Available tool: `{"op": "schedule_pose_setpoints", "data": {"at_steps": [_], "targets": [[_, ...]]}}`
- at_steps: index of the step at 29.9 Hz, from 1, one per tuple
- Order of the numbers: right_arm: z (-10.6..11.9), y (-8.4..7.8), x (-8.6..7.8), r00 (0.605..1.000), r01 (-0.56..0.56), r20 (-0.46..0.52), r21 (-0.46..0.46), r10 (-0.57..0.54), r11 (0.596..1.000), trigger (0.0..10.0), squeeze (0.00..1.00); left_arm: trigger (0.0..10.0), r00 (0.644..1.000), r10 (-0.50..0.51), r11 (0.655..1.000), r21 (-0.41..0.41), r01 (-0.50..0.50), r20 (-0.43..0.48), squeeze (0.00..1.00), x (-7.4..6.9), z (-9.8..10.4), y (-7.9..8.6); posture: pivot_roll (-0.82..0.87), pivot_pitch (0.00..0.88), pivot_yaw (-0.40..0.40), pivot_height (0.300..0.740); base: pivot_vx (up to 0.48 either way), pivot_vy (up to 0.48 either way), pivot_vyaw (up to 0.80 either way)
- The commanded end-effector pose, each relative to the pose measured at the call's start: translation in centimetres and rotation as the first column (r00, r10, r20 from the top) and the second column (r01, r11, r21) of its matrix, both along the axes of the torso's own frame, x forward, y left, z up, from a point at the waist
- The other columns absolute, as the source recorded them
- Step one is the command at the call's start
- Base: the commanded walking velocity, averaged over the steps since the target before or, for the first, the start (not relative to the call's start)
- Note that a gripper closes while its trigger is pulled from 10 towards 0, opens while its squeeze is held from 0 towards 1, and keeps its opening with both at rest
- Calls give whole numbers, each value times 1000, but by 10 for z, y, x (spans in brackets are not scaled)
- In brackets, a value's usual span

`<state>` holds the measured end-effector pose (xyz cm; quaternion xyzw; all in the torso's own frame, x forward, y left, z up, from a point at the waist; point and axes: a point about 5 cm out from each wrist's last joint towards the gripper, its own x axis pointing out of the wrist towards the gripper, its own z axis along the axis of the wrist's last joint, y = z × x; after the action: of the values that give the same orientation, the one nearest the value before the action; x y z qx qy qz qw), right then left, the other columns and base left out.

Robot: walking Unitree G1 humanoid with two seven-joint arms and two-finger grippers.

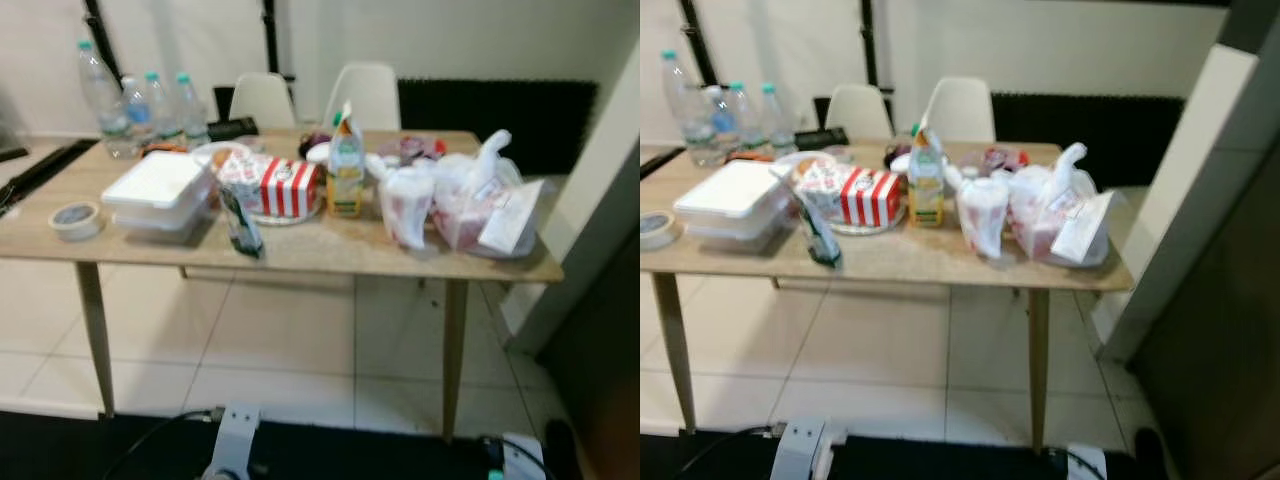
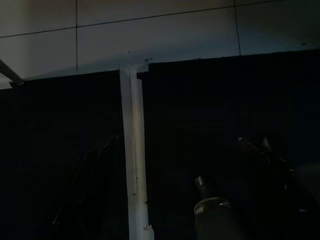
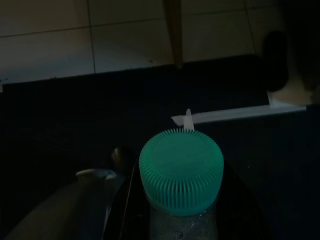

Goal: Restocking fridge

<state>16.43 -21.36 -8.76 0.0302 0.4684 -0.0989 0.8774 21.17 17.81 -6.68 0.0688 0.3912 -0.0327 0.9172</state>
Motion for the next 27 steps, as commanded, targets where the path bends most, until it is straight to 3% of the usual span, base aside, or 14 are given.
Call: {"op": "schedule_pose_setpoints", "data": {"at_steps": [1,6,27], "targets": [[3,0,6,1000,-11,20,-2,11,1000,10000,0,10000,1000,9,1000,0,-9,-5,0,0,0,1,-66,41,1,740,0,0,0],[3,1,7,1000,-20,7,5,20,1000,10000,0,10000,1000,11,1000,-1,-11,0,0,1,1,1,-66,39,1,740,0,0,0],[2,3,7,1000,24,13,30,-24,999,10000,0,10000,998,-49,999,-3,49,41,0,11,7,-6,-65,29,17,740,0,0,-800]]}}
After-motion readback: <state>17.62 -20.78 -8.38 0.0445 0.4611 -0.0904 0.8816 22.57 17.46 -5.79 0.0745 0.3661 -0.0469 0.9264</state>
